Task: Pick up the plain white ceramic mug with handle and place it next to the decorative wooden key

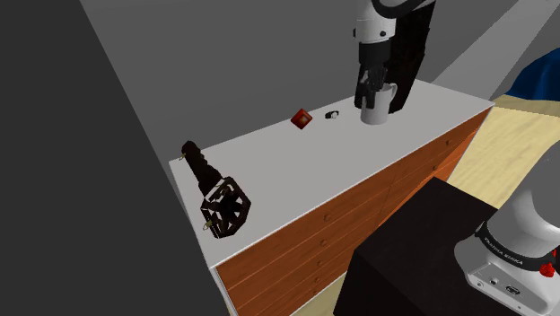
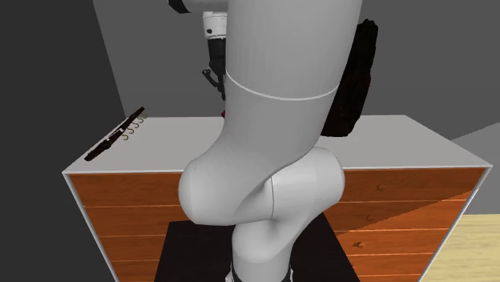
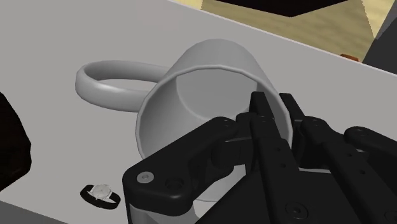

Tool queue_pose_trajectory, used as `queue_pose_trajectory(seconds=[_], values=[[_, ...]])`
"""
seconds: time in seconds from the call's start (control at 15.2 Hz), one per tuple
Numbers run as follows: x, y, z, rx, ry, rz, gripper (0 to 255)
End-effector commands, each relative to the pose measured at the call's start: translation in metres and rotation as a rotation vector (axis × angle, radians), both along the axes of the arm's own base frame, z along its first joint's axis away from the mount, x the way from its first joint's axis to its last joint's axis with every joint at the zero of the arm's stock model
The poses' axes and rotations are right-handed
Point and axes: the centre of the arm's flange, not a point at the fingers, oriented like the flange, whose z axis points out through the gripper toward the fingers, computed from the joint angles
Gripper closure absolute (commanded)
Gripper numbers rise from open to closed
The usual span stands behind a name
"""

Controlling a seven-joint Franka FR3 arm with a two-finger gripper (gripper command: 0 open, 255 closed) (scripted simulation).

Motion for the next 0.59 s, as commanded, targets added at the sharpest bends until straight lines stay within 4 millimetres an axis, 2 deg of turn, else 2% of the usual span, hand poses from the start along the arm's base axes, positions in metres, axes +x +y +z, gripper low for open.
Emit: queue_pose_trajectory(seconds=[0.0,0.53], values=[[0.007,0.011,0.003,0.000,0.000,0.000,255],[0.061,0.102,0.004,0.000,0.000,0.000,255]])
